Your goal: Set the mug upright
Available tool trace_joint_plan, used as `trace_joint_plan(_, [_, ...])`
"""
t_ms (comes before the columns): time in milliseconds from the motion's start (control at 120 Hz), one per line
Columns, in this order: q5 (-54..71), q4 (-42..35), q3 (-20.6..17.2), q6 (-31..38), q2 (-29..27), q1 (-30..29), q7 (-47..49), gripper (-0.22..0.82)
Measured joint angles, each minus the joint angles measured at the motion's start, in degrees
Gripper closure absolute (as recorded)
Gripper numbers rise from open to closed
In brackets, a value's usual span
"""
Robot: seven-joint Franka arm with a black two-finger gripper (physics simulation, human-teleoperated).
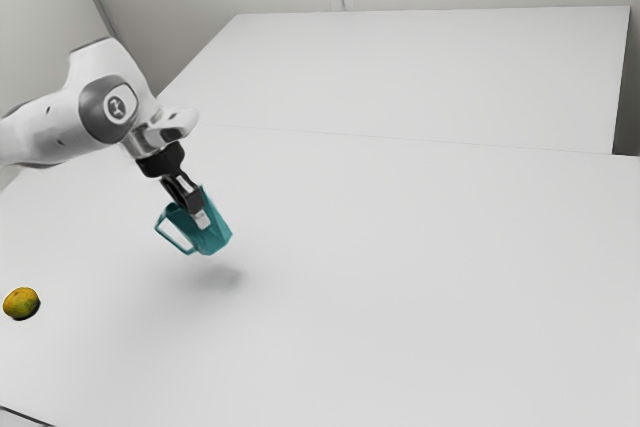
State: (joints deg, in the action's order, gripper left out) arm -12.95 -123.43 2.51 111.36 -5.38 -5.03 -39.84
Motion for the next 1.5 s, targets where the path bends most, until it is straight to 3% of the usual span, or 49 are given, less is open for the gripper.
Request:
trace_joint_plan(275, [9.4, -8.7, -1.8, 6.6, -7.1, 2.0, 12.4, 0.78])
trace_joint_plan(800, [19.1, -16.7, -5.8, 21.8, -5.9, 3.5, 32.8, 0.78])
trace_joint_plan(1500, [19.6, -16.7, -6.1, 21.7, -1.8, 5.5, 45.6, 0.78])
